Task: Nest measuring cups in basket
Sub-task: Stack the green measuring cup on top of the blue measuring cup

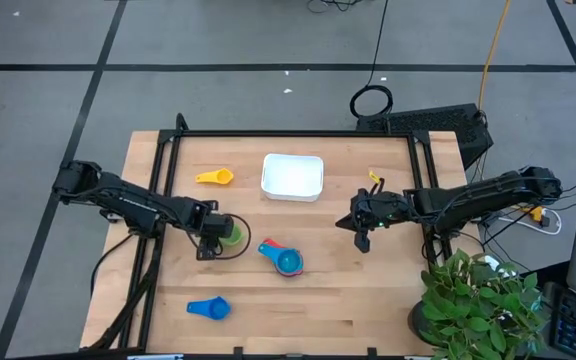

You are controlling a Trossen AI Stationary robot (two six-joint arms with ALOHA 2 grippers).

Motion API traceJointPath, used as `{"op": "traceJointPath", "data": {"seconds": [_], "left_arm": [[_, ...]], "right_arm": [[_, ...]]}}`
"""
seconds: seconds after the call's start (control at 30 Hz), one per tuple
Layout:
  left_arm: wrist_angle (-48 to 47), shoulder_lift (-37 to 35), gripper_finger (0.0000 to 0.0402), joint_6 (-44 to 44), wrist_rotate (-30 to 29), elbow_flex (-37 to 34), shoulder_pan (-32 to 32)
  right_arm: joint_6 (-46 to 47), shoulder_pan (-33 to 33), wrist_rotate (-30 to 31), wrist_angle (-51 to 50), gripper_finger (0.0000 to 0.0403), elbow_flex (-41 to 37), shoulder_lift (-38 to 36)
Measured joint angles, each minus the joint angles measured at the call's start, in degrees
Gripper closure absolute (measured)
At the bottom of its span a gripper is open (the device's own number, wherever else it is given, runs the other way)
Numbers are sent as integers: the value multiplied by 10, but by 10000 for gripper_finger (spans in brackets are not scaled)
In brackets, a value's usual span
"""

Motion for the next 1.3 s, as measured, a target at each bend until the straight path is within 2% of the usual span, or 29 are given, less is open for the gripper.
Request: {"op": "traceJointPath", "data": {"seconds": [0.27, 0.43, 0.53, 0.73, 0.93, 1.07, 1.3], "left_arm": [[-16, 0, 246, 4, 5, 27, 3], [-77, 0, 248, 25, -16, 109, 3], [-74, 0, 249, 46, -24, 166, -3], [34, 0, 249, 109, -16, 237, -35], [124, 16, 251, 151, -14, 245, -59], [151, 49, 249, 171, -10, 246, -64], [134, 101, 250, 179, -6, 252, -66]], "right_arm": [[0, 0, 0, 0, 403, 0, 0], [-3, 0, 0, 0, 403, 0, 0], [-8, 0, 2, 0, 403, 0, 0], [-13, 0, 14, 0, 403, 0, 0], [-26, 0, 48, 9, 403, 0, 0], [-46, -2, 63, 51, 403, 0, 0], [-64, -2, 62, 101, 403, 0, 0]]}}
